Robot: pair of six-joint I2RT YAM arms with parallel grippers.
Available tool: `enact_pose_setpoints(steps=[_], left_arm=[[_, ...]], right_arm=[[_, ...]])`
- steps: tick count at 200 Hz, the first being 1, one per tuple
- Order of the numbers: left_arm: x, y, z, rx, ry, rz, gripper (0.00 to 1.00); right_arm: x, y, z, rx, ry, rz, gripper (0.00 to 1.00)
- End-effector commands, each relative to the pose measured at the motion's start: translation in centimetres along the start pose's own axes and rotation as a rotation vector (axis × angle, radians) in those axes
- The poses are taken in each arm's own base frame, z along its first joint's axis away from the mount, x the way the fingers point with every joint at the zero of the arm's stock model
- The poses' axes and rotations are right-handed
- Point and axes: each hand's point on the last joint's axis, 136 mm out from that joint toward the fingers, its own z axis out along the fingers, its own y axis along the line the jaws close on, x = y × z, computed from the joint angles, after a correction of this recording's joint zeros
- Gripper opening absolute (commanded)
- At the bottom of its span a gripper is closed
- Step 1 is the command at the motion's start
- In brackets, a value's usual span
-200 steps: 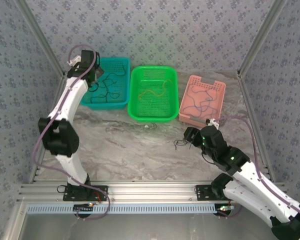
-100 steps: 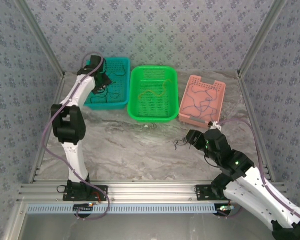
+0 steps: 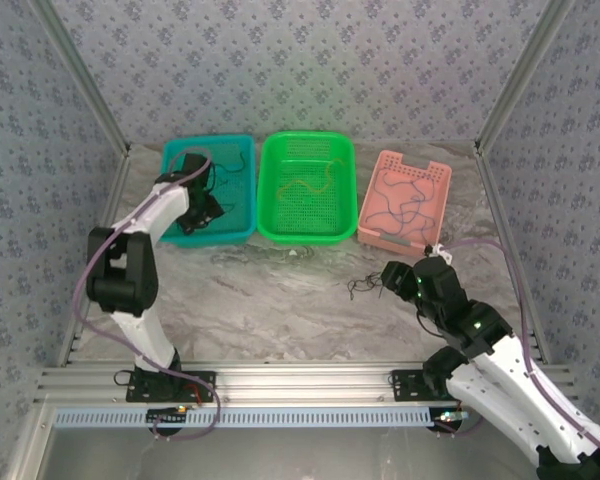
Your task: Untangle the cables
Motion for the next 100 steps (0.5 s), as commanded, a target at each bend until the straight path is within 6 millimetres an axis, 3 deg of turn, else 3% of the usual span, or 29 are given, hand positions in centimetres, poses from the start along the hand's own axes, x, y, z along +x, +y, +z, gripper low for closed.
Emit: enact_pose_setpoints(steps=[1, 26, 51, 68, 85, 100], left_arm=[[1.3, 0.1, -2.1, 0.076, -0.054, -0.024, 0.64], [3.8, 1.3, -2.7, 0.088, -0.054, -0.021, 0.64], [3.9, 1.7, -4.9, 0.096, -0.103, -0.015, 0.69], [3.5, 0.6, -8.1, 0.135, -0.185, 0.026, 0.77], [3.9, -1.3, -11.4, 0.202, -0.24, 0.078, 0.79], [5.6, -2.6, -13.4, 0.239, -0.242, 0.149, 0.8]], right_arm=[[-0.2, -0.4, 0.4, 0.023, 0.025, -0.02, 0.66], [0.0, -1.5, 1.9, 0.063, 0.033, -0.007, 0.65], [0.9, -2.5, 3.6, 0.092, 0.065, 0.03, 0.63], [1.7, -3.4, 4.7, 0.123, 0.078, 0.064, 0.58], [2.0, -4.4, 5.9, 0.149, 0.076, 0.088, 0.52], [2.5, -5.4, 7.0, 0.178, 0.092, 0.088, 0.46]])
